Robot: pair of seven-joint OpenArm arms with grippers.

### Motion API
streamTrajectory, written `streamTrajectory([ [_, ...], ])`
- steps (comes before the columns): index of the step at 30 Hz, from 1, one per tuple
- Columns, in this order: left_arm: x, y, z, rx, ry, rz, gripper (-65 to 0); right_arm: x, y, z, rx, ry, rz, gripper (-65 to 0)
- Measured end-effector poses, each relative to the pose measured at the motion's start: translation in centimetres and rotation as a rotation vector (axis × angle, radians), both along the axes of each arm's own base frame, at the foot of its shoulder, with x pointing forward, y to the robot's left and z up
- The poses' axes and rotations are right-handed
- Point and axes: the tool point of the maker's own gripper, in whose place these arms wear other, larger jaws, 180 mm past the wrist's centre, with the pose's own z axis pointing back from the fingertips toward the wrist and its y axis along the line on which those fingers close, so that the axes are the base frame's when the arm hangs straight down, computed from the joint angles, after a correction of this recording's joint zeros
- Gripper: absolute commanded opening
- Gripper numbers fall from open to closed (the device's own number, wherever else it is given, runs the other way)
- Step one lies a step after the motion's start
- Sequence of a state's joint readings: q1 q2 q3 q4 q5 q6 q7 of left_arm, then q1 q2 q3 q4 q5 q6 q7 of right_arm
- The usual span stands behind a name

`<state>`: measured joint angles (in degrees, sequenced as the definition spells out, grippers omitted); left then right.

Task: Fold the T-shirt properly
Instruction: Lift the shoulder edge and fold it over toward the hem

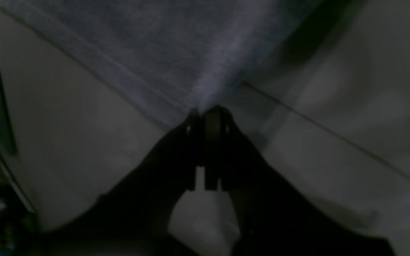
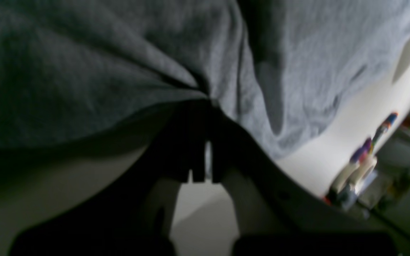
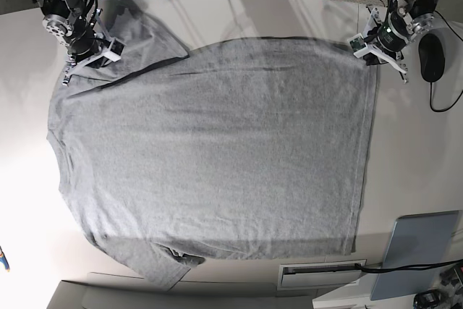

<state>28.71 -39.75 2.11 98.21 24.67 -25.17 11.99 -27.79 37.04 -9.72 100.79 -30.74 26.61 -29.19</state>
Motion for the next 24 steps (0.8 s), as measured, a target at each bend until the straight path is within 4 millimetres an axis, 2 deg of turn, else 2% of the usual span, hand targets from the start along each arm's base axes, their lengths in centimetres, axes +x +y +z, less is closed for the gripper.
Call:
streamTrajectory([
  [2,-0.1,0.0,0.0,-0.030,0.016,0.038,-65.0,-0.2,-0.8,0.3,-0.035,-0.007,-0.049,-65.0],
  [6,-0.6,-0.1,0.2,-0.042,0.031,0.067,-65.0,-2.0,-0.5,0.9,-0.043,0.023,-0.019,-65.0],
  [9,-2.5,-0.6,0.7,-0.109,0.073,0.101,-65.0,-3.6,-1.0,1.4,-0.070,0.048,-0.024,-65.0],
  [14,-6.9,-0.5,1.4,-0.187,0.205,0.137,-65.0,-5.4,-1.8,3.2,-0.088,0.042,-0.044,-65.0],
  [16,-7.9,-0.2,1.7,-0.194,0.229,0.152,-65.0,-6.2,-1.9,3.7,-0.091,0.049,-0.046,-65.0],
  [22,-9.0,0.4,2.6,-0.200,0.235,0.177,-65.0,-9.0,-1.8,4.5,-0.100,0.097,-0.039,-65.0],
  [24,-8.8,0.6,2.7,-0.196,0.224,0.186,-65.0,-9.3,-1.7,4.7,-0.105,0.104,-0.043,-65.0],
])
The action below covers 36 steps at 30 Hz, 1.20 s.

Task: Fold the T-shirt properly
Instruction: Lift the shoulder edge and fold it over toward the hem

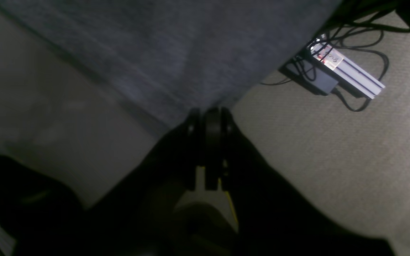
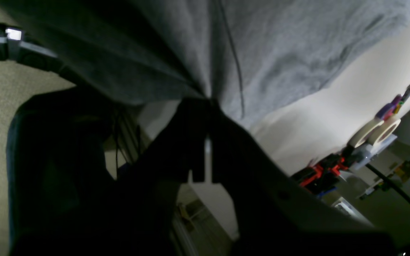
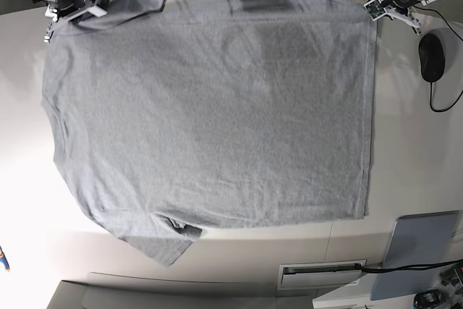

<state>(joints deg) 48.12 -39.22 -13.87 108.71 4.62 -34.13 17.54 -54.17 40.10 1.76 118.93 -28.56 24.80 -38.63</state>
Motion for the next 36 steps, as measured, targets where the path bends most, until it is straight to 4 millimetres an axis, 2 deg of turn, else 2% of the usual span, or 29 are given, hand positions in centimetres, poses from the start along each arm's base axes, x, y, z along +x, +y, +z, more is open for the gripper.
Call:
streamTrajectory([
  [3,1.1,0.4,0.4,0.010,-0.052,0.041,-65.0,1.4,0.0,1.1,-0.015,-0.084,-0.005,-65.0],
  [8,2.4,0.5,0.9,0.011,-0.096,0.059,-65.0,6.0,-1.5,4.2,-0.128,-0.273,-0.002,-65.0],
  [14,6.6,-0.4,2.6,-0.083,-0.191,0.113,-65.0,9.8,-0.5,5.6,-0.025,-0.376,-0.038,-65.0],
  [18,8.7,0.4,2.2,-0.097,-0.220,0.167,-65.0,12.4,0.1,6.9,0.044,-0.450,-0.062,-65.0],
  [21,10.0,0.1,2.0,-0.142,-0.238,0.213,-65.0,13.8,0.6,7.6,0.096,-0.478,-0.078,-65.0],
  [23,11.2,0.0,2.3,-0.154,-0.266,0.231,-65.0,14.8,0.6,7.5,0.130,-0.491,-0.087,-65.0],
  [28,13.2,-0.3,3.2,-0.168,-0.314,0.232,-65.0,16.6,-0.9,6.3,0.145,-0.491,-0.132,-65.0],
  [33,14.8,-2.3,3.2,-0.179,-0.313,0.188,-65.0,18.3,-0.1,3.7,0.134,-0.447,-0.098,-65.0],
  [36,15.9,-2.4,3.2,-0.173,-0.329,0.219,-65.0,19.5,-0.3,3.2,0.097,-0.469,-0.094,-65.0],
])
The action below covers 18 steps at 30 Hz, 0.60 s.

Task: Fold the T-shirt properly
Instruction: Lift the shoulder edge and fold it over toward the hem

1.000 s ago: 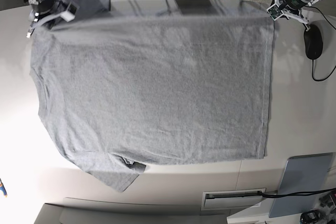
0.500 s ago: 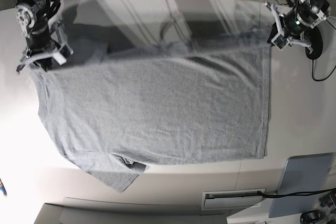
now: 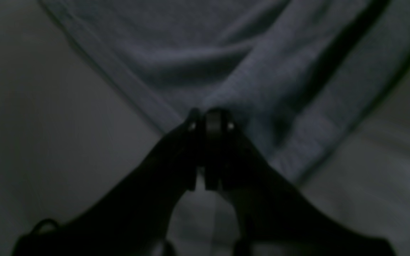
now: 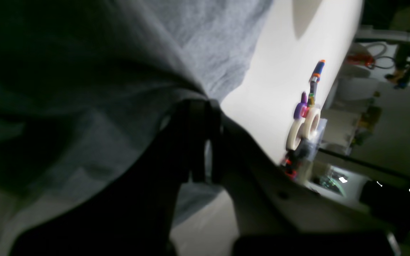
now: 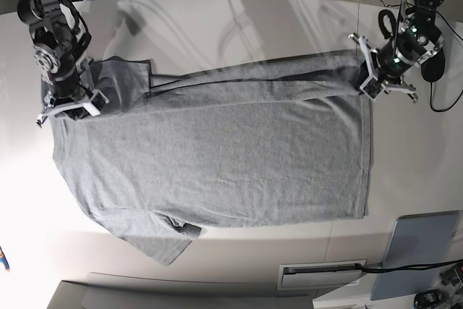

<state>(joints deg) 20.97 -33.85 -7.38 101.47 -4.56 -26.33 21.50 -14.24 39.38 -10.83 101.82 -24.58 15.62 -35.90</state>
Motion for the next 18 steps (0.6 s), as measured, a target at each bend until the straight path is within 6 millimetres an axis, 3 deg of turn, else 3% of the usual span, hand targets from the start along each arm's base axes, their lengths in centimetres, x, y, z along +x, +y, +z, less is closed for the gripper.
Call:
streamTrajectory([
  [4,1.5,0.8,-0.5,-0.006,-0.006,0.044,-65.0,1.7,-0.4,-0.1,-0.004,-0.020,-0.021,-65.0],
  [9,1.4,0.8,-1.6,-0.035,0.032,0.046,-65.0,2.9,0.2,-0.5,0.036,-0.038,-0.044,-65.0],
  [18,2.7,0.9,-0.8,-0.034,0.002,0.049,-65.0,4.2,1.1,0.4,0.069,-0.081,-0.029,-65.0],
])
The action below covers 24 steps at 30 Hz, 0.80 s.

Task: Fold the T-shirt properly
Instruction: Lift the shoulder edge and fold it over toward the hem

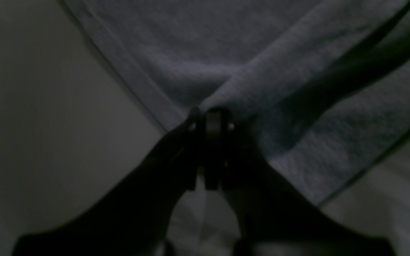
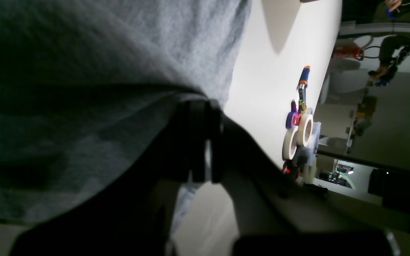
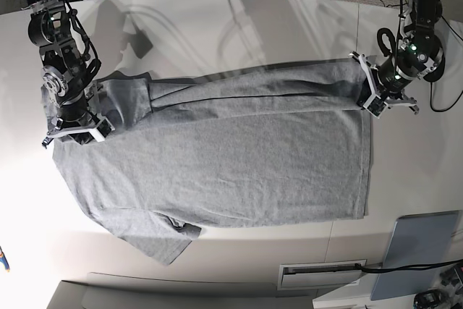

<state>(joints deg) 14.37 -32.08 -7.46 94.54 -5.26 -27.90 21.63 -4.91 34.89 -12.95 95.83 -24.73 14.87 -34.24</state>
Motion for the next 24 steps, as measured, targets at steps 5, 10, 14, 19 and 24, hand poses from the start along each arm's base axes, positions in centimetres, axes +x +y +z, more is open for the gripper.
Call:
streamTrajectory([
  [5,0.3,0.0,0.2,0.000,-0.008,0.000,-65.0,0.0,0.0,0.0,0.002,0.002,0.000,-65.0],
  [10,0.4,0.0,0.3,-0.003,-0.012,-0.001,-65.0,0.2,0.5,0.1,0.014,-0.010,0.021,-65.0],
  [14,0.6,-0.1,0.6,-0.008,-0.025,-0.004,-65.0,0.4,0.4,0.3,0.014,-0.017,0.021,-65.0],
  [19,2.2,-0.2,1.8,-0.009,-0.067,-0.007,-65.0,0.4,0.5,0.3,0.016,-0.016,0.021,-65.0],
  [24,3.8,0.3,2.9,0.025,-0.108,-0.005,-65.0,0.4,0.5,0.3,0.018,-0.016,0.020,-65.0],
])
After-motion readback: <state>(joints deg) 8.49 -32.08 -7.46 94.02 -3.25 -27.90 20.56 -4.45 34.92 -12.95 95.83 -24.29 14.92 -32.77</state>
